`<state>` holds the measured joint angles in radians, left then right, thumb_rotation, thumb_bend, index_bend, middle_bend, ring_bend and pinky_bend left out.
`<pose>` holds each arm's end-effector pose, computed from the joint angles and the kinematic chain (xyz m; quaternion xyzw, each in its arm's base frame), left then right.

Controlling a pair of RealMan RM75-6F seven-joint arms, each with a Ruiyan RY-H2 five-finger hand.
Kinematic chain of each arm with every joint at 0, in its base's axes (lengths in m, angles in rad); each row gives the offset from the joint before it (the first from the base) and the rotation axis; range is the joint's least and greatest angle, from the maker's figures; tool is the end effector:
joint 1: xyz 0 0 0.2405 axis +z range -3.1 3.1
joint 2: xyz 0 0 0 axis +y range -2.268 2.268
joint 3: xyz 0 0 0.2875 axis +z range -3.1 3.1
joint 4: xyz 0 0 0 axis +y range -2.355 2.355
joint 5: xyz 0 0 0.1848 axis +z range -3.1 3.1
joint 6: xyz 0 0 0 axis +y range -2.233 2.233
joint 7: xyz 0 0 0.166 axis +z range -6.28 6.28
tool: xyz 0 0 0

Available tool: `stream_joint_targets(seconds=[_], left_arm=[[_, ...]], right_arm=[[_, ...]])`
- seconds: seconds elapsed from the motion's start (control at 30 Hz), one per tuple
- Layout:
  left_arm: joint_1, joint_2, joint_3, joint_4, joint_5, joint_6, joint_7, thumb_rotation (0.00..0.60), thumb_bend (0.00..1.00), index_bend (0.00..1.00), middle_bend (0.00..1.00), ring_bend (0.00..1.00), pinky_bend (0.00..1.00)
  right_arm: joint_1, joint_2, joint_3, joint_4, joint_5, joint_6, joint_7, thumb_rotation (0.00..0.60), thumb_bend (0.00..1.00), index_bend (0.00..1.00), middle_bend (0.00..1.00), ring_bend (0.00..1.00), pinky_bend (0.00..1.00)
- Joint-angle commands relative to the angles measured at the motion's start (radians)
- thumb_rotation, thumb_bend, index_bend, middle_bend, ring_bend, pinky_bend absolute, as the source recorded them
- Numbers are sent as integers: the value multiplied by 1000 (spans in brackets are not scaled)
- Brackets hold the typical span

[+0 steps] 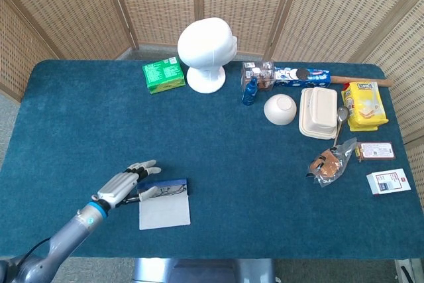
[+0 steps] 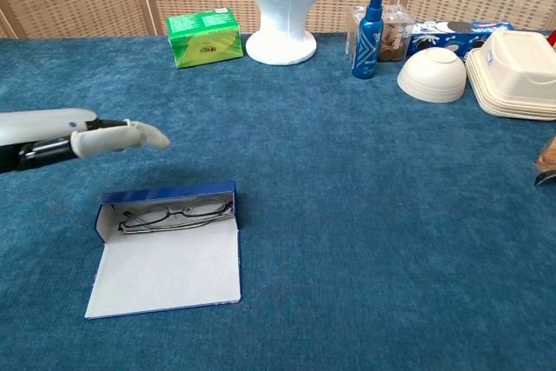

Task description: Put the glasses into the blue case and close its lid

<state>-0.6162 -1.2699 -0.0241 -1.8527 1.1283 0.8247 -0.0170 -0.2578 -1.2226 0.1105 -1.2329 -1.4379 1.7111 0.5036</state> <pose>-0.2028 0.2874 0.0319 -0.6951 -0.5878 -0.3180 0.2650 -0.4157 -0.0744 0.2451 0.4118 -0.4294 0.4359 0.6753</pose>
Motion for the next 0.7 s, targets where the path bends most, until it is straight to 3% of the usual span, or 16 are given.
stream_joint_targets(seconds=[0.03,0.33,0.7], left_arm=[[-39,-32,-27,30,-39,-45,8,26,232,118,0,0,0],[-107,-96,-41,54,-59,-152,-5,34,233,119,0,0,0],[-109,-73,-13,28,2,-190,-41,36,234,119,0,0,0]], right_arm=[[-1,-1,-1,1,-1,1,-1,568,252,0,125,0,167],[-7,4,1,-7,0,12,-7,568,251,0,125,0,168],[-9,7,1,-15,-1,16,-13,568,248,0,125,0,167]])
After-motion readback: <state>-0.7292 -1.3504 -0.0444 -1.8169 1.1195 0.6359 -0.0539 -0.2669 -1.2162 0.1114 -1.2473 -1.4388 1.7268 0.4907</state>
